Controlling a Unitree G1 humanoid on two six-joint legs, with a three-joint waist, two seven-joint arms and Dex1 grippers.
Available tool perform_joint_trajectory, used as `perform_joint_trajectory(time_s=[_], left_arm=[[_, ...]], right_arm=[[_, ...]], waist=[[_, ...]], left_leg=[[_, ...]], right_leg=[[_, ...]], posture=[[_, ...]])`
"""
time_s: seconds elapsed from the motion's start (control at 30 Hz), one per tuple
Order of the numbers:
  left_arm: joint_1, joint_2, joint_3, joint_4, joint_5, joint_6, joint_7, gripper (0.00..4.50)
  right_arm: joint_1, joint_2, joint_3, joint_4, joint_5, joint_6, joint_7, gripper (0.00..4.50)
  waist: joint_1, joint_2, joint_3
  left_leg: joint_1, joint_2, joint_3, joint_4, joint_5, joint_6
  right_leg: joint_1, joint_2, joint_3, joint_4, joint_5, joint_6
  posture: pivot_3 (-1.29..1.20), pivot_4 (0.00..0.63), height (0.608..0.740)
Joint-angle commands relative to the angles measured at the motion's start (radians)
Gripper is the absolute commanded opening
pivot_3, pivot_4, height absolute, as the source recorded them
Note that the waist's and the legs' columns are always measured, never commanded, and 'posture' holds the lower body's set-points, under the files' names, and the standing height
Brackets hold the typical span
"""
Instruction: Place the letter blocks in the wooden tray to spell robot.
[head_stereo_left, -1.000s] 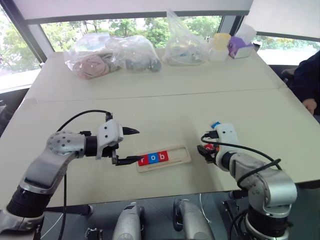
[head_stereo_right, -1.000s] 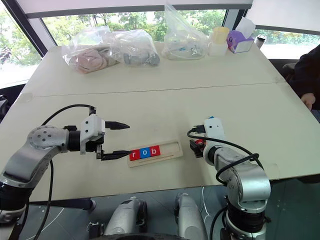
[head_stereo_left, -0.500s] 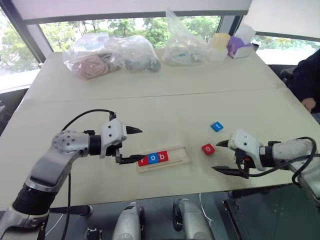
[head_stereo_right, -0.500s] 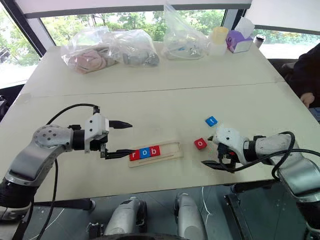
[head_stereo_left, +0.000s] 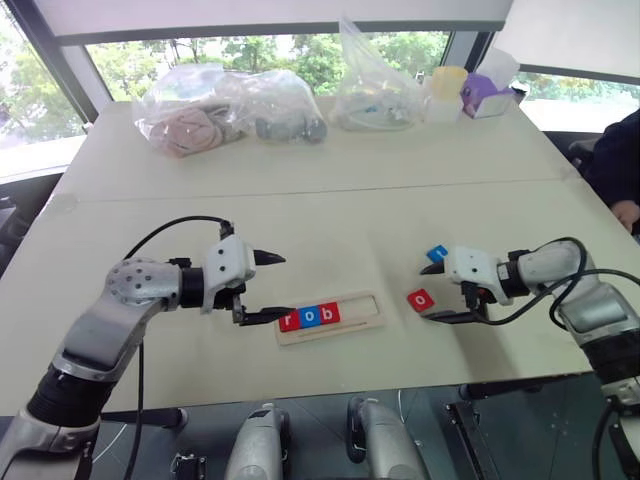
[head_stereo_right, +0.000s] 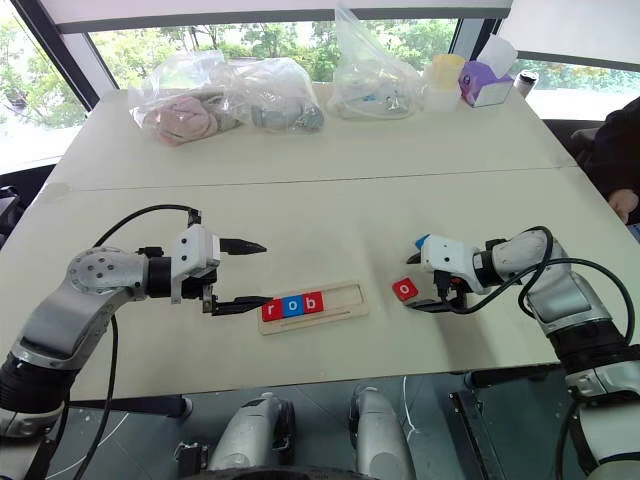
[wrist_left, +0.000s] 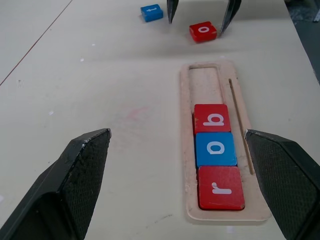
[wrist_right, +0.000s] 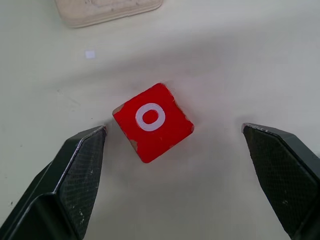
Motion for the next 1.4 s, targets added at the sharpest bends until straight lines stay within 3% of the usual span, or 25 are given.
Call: perform_joint_trajectory(time_s=[0.03, 0.37, 0.47, 0.63, 0.8, 0.97, 1.17, 1.4], left_arm=[[0.005, 0.006, 0.026, -0.038, -0.007, 0.001, 0.013, 4.50], [0.014, 0.010, 0.030, -0.052, -0.013, 0.008, 0.027, 4.50], [0.012, 0.009, 0.029, -0.053, -0.014, 0.008, 0.027, 4.50], [0.009, 0.011, 0.030, -0.049, -0.013, 0.007, 0.024, 4.50], [0.006, 0.012, 0.029, -0.047, -0.012, 0.008, 0.020, 4.50], [0.004, 0.016, 0.033, -0.041, -0.012, 0.005, 0.017, 4.50], [0.003, 0.016, 0.031, -0.040, -0.015, 0.005, 0.012, 4.50], [0.022, 0.041, 0.045, -0.062, -0.033, 0.014, -0.009, 4.50]], right_arm=[[-0.032, 0.017, 0.005, 0.030, -0.016, -0.050, 0.026, 4.46], [-0.066, 0.056, 0.010, 0.083, -0.036, -0.094, 0.049, 4.46], [-0.071, 0.068, 0.012, 0.096, -0.042, -0.106, 0.051, 3.66], [-0.070, 0.087, 0.012, 0.097, -0.045, -0.098, 0.057, 1.13], [-0.066, 0.087, -0.004, 0.041, -0.024, -0.009, 0.056, 1.12], [-0.083, 0.085, -0.048, -0.171, 0.070, 0.194, 0.042, 1.12], [-0.104, 0.123, 0.032, -0.354, 0.072, 0.328, 0.032, 1.12], [-0.140, 0.203, 0.130, -0.317, 0.023, 0.338, 0.012, 1.12]], waist=[[-0.001, 0.000, 0.000], [-0.004, 0.000, 0.000], [-0.005, 0.000, 0.000], [-0.006, 0.000, 0.000], [-0.006, 0.000, 0.000], [-0.005, 0.000, 0.000], [-0.003, 0.000, 0.000], [-0.004, 0.000, 0.000]], left_leg=[[0.000, 0.000, 0.000, 0.000, 0.000, 0.000], [0.004, 0.001, 0.000, 0.000, 0.000, 0.000], [0.004, 0.001, 0.000, 0.000, 0.000, 0.000], [0.006, 0.001, 0.001, 0.000, 0.000, 0.000], [0.007, 0.001, 0.000, 0.000, 0.000, 0.000], [0.006, 0.001, 0.000, 0.000, 0.000, 0.000], [0.006, 0.001, -0.001, 0.000, 0.000, 0.000], [0.006, 0.001, -0.001, 0.000, 0.000, 0.000]], right_leg=[[0.000, 0.000, 0.000, 0.000, 0.000, 0.000], [0.002, 0.001, 0.000, 0.002, 0.000, 0.000], [0.003, 0.001, 0.000, 0.002, 0.000, 0.000], [0.004, 0.001, 0.000, 0.002, 0.000, -0.001], [0.004, 0.001, 0.000, 0.002, 0.001, -0.001], [0.003, 0.001, 0.001, 0.003, 0.001, -0.001], [0.003, 0.000, 0.001, 0.003, 0.001, -0.001], [0.003, 0.000, 0.001, 0.003, 0.001, -0.001]], posture=[[0.00, 0.150, 0.740], [0.00, 0.150, 0.740], [0.00, 0.150, 0.740], [0.00, 0.150, 0.740], [0.00, 0.150, 0.740], [0.00, 0.150, 0.740], [0.00, 0.150, 0.740], [0.00, 0.150, 0.740]])
